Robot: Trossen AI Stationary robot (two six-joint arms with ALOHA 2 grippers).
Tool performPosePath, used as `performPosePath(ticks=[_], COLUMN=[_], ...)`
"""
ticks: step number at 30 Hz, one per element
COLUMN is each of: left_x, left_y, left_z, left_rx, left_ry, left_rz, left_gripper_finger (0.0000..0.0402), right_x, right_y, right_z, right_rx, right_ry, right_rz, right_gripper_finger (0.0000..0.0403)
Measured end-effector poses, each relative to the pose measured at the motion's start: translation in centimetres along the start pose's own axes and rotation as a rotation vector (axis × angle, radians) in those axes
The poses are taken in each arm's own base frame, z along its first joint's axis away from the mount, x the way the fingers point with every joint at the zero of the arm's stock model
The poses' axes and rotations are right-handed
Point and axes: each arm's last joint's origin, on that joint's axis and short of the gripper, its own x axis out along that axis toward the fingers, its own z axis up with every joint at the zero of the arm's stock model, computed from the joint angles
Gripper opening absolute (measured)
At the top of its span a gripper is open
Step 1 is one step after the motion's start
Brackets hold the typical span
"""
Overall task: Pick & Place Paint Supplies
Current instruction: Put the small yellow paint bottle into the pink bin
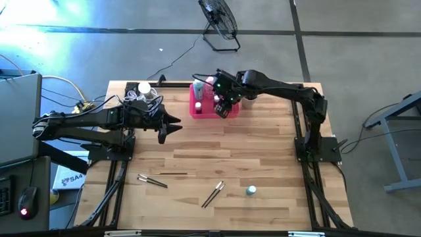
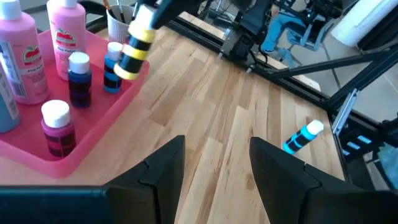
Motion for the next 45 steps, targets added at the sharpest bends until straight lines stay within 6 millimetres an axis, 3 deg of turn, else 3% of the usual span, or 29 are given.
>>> performPosePath(ticks=[15,45], left_x=[0.0,0.0], left_y=[0.1,0.2], left_z=[0.1,0.1], left_rx=[0.008,0.007], left_ry=[-0.016,-0.037], left_rz=[0.035,0.077], left_gripper_finger=[0.0177,0.0177], right_x=[3.4,9.0], right_y=[-2.7,-3.0], right_z=[0.9,0.7], right_rx=[-0.044,-0.182], right_ry=[0.042,0.158], right_rz=[-0.008,-0.062], right_gripper_finger=[0.012,0.012])
